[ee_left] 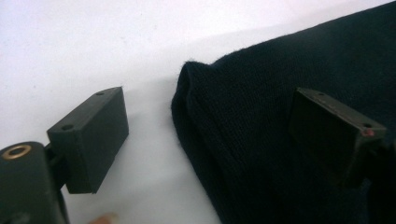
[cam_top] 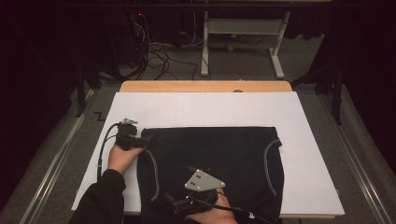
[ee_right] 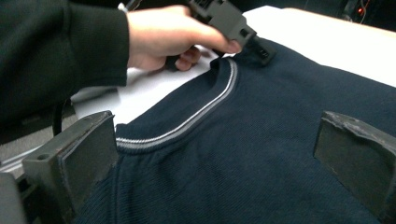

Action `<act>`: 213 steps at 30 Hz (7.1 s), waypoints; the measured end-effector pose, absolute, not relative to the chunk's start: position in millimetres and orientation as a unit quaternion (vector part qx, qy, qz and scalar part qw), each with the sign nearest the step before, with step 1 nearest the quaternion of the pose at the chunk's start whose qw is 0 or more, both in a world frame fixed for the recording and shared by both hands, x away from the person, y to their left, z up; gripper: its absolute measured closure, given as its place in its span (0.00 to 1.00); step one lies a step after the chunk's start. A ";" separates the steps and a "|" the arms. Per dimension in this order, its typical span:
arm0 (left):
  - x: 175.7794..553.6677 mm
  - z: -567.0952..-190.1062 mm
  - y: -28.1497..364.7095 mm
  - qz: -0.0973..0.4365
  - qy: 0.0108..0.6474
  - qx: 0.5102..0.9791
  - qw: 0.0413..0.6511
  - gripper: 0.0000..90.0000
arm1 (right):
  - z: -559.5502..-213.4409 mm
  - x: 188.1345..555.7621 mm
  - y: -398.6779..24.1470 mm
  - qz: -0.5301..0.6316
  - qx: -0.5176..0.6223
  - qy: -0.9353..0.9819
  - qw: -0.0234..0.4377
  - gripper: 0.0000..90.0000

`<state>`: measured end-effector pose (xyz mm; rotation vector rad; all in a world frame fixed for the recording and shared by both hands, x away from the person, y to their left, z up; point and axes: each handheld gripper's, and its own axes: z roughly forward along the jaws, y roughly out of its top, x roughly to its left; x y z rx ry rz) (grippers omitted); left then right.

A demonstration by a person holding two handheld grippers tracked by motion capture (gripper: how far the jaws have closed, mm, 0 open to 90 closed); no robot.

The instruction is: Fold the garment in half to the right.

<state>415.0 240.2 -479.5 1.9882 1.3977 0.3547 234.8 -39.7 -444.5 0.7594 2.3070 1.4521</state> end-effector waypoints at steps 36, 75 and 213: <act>400.5 -483.6 239.7 0.131 0.493 0.771 0.382 0.79 | -486.3 214.2 70.9 0.359 0.235 0.893 0.132 0.03; 401.6 -484.0 241.6 0.123 0.503 0.765 0.384 0.78 | -473.9 231.9 40.2 0.360 0.239 0.893 0.124 0.80; 392.2 -394.8 190.0 0.225 0.530 0.694 0.431 0.84 | -414.7 216.2 -28.7 0.528 0.227 0.800 0.175 0.83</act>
